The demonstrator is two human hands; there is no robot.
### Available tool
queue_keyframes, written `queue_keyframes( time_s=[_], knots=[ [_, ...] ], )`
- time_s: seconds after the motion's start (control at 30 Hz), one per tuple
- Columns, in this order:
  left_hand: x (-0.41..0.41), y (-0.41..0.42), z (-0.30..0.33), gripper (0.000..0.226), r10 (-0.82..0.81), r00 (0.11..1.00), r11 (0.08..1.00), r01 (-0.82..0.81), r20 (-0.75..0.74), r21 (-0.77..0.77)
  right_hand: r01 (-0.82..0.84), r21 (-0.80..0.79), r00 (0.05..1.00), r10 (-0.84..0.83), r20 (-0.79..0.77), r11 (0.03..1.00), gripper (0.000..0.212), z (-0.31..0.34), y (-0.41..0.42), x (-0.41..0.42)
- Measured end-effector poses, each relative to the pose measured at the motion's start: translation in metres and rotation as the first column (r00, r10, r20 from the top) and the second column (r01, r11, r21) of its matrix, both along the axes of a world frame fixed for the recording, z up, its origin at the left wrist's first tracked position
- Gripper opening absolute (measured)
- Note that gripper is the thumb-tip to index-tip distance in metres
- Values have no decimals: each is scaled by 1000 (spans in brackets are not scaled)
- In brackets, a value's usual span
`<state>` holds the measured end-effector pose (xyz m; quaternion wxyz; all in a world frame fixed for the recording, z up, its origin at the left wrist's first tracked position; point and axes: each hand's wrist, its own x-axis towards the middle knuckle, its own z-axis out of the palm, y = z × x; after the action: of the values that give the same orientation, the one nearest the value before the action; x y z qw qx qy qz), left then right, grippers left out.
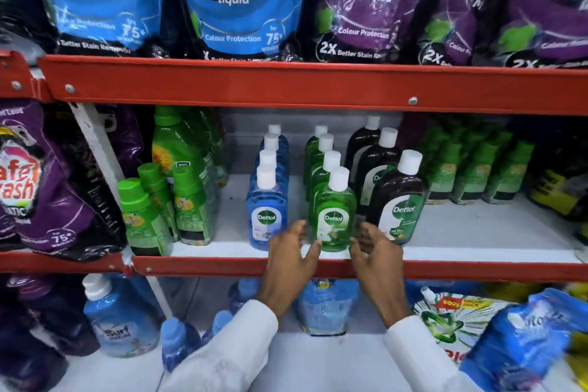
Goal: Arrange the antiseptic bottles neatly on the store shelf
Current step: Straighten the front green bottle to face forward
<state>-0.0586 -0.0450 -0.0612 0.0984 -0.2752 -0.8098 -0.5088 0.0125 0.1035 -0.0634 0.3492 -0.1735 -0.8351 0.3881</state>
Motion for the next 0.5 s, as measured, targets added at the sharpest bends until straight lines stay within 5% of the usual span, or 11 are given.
queue_keyframes(
  time_s=[0.5],
  knots=[
    [-10, 14, 0, 22, 51, 998, 998, -49, 32, -47, -169, 23, 983, 167, 75, 985, 17, -5, 25, -13]
  ],
)
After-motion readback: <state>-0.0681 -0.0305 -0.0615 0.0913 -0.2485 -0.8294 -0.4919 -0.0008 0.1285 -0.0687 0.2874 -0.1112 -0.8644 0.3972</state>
